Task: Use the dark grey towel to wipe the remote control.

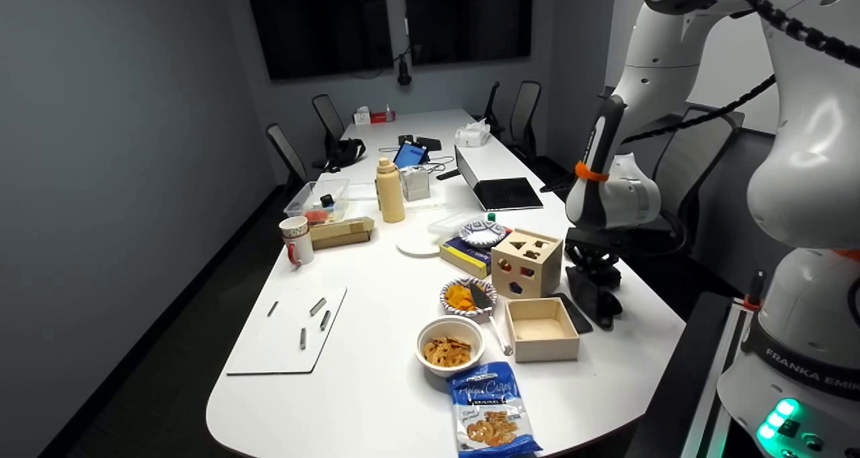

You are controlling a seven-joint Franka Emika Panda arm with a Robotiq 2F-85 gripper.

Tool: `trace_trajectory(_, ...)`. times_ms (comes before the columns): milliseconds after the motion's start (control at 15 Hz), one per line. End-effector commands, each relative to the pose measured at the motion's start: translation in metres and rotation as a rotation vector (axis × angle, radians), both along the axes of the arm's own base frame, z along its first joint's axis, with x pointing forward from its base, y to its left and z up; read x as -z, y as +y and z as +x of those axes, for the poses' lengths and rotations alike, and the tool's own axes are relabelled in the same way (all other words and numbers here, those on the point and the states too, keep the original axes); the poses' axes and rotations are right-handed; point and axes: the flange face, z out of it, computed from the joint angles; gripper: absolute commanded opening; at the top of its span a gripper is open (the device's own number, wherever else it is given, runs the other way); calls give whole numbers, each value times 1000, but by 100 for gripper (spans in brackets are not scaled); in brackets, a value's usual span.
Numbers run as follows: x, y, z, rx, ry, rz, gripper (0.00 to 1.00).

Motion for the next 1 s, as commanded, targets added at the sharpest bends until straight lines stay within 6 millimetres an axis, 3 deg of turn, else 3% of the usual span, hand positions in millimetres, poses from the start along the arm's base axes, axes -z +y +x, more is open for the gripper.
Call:
trace_trajectory(0, 15, -23, 11, 25, -37, 26, 2)
trace_trajectory(333, 18, -50, 1, 96, -19, 6, 2)
trace_trajectory(667, 25, -52, -15, 107, 98, 75, 2)
trace_trajectory(933, 32, -44, -16, 62, 195, 173, 2)
